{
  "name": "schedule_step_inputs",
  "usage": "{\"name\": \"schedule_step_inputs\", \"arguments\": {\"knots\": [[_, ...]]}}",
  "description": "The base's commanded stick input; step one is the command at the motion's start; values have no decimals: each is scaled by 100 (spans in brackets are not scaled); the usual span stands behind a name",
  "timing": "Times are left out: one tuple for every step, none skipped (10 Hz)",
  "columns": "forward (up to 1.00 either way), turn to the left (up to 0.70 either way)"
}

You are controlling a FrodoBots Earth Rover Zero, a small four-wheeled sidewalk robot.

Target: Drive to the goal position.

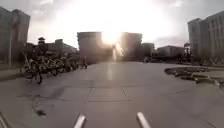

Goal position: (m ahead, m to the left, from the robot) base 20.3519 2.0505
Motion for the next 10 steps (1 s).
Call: {"name": "schedule_step_inputs", "arguments": {"knots": [[100,0],[100,0],[100,0],[100,0],[100,0],[100,0],[100,0],[100,0],[100,0],[100,0]]}}
